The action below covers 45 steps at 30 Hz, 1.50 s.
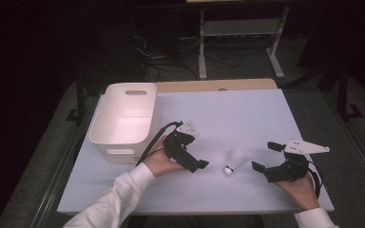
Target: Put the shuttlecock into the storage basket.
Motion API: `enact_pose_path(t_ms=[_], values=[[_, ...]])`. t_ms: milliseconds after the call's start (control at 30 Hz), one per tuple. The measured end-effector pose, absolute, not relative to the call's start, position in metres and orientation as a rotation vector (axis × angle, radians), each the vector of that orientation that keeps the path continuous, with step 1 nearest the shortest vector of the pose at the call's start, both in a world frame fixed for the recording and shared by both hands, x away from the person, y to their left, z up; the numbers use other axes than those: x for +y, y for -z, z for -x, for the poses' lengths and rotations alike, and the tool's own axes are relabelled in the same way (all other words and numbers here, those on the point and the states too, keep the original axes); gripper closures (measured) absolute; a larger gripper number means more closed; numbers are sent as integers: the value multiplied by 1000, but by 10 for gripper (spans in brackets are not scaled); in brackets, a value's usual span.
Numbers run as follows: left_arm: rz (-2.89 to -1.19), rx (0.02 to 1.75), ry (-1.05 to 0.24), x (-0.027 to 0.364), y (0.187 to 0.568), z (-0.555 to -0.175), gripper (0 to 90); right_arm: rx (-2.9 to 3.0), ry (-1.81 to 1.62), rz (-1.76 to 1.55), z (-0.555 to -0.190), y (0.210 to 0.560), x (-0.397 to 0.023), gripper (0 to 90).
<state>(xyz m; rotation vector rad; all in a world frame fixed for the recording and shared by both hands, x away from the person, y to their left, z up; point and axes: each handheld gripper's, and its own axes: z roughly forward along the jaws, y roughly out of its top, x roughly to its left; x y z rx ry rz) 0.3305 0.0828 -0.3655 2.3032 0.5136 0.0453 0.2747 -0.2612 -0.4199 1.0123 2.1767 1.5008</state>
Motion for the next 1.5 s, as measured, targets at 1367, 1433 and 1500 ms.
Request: enact_pose_path(t_ms=[1367, 1433, 1500], values=[[-2386, 593, 73, 39, 401, -336, 0, 2173, -1510, -1011, -274, 420, -262, 0], [-2392, 591, 87, 36, 403, -335, 0, 2172, -1511, -1010, -274, 420, -262, 0], [-2397, 593, 97, 33, 405, -334, 0, 2175, -1510, -1009, -274, 420, -262, 0]])
